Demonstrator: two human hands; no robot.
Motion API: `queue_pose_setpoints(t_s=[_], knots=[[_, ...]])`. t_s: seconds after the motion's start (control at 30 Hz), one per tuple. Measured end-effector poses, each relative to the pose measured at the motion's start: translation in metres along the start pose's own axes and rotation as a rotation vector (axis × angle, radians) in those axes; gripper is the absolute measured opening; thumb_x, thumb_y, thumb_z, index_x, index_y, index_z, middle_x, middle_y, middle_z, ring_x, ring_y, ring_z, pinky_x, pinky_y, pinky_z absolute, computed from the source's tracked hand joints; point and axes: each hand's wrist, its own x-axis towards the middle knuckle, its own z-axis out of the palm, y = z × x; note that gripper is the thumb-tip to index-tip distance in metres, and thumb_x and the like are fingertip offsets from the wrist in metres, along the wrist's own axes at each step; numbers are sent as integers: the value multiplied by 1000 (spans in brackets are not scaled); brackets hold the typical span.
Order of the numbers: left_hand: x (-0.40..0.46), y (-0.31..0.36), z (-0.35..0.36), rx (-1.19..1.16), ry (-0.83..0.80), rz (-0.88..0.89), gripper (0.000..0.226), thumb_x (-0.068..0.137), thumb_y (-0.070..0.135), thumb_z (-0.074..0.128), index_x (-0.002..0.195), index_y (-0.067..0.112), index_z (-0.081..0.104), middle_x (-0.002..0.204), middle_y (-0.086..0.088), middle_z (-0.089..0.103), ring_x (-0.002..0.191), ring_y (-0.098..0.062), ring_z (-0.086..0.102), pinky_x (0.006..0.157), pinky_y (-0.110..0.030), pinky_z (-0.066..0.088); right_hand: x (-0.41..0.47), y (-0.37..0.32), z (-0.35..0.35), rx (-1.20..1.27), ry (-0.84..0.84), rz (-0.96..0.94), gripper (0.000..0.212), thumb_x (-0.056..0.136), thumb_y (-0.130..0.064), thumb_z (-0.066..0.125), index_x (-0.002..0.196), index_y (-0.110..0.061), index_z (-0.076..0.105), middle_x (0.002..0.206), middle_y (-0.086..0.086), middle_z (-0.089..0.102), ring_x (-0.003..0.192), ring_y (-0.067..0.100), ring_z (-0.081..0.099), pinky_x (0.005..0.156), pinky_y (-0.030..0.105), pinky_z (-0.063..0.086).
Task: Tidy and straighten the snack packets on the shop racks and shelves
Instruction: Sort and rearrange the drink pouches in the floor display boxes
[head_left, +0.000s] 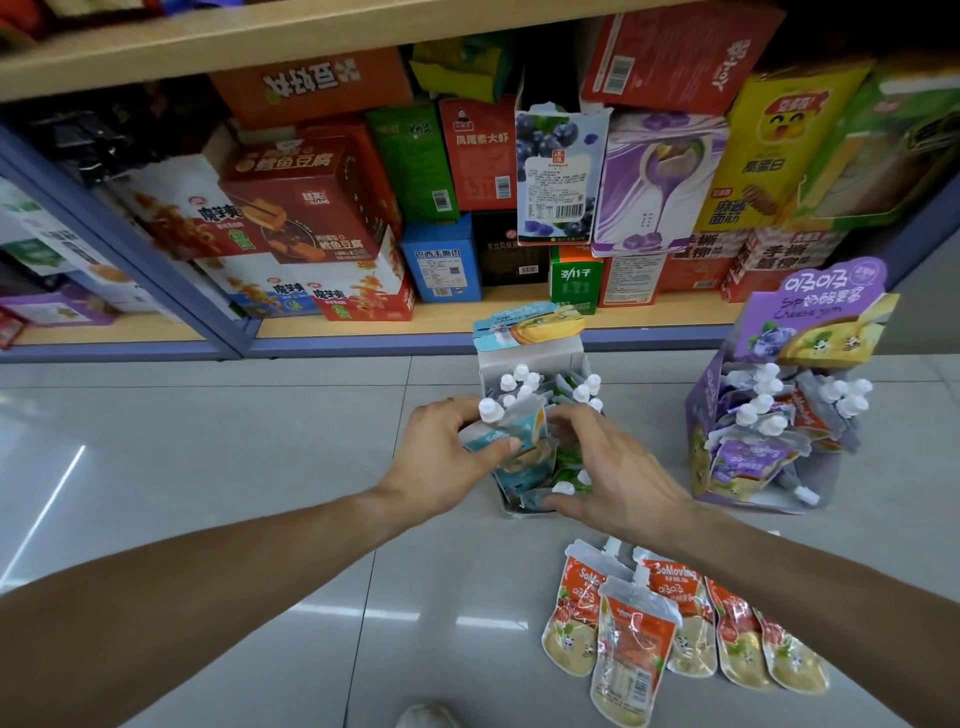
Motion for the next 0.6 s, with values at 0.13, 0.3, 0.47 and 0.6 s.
queue_pose_setpoints(t_s=[0.13, 0.3, 0.47, 0.6], knots=[[-2, -12, 13, 97, -7, 116, 10, 81, 20, 85, 89, 20, 78, 80, 18, 68, 80, -5, 64, 71, -23, 50, -3, 6, 2, -123, -70, 36, 65, 79, -55, 78, 130, -30, 45, 126, -6, 60, 112, 12, 57, 90, 26, 50], [-1, -29, 30, 258, -85, 103, 14, 82, 32, 81, 89, 20, 78, 83, 4, 74, 77, -17, 65, 70, -38, 53, -1, 10, 1, -209, -117, 35, 61, 80, -58, 74, 129, -30, 50, 127, -7, 64, 115, 13, 55, 92, 30, 48], [3, -35, 42, 514, -175, 104, 22, 91, 44, 72, 100, 24, 75, 94, -1, 76, 90, -25, 68, 75, -38, 52, -6, 10, 6, -269, -70, 43, 54, 80, -59, 73, 121, -29, 54, 122, -8, 65, 112, 14, 57, 88, 30, 48], [7, -36, 52, 602, -263, 87, 25, 95, 43, 67, 107, 22, 72, 107, -4, 76, 100, -31, 68, 81, -38, 51, -13, 13, 10, -309, 2, 17, 34, 84, -48, 73, 110, -28, 64, 110, -7, 68, 106, 15, 61, 83, 29, 47]])
